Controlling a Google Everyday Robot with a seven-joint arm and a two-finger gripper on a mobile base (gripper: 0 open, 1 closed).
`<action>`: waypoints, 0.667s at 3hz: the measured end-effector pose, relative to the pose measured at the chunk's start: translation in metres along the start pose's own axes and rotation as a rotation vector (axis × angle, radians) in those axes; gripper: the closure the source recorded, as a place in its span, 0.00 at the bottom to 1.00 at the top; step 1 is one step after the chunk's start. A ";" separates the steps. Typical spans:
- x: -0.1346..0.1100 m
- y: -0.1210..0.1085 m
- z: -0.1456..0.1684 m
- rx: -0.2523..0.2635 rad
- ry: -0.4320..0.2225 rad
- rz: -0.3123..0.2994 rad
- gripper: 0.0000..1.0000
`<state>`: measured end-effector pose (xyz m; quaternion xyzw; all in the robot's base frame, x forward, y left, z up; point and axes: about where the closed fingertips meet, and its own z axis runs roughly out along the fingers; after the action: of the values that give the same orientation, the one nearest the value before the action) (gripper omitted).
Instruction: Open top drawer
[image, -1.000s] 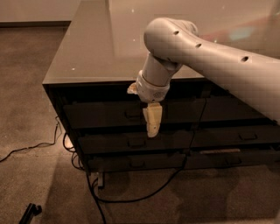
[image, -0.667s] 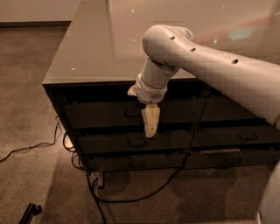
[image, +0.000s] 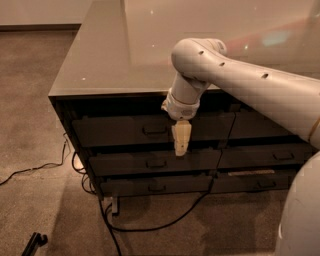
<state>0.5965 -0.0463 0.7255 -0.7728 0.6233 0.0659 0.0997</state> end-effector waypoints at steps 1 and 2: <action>0.027 0.002 0.005 0.006 0.031 0.067 0.00; 0.027 0.002 0.005 0.006 0.031 0.067 0.00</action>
Offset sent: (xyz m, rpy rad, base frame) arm 0.0036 -0.0209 -0.0095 -0.0232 0.0026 -0.0569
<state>0.6008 -0.0712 0.7141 -0.7522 0.6504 0.0551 0.0900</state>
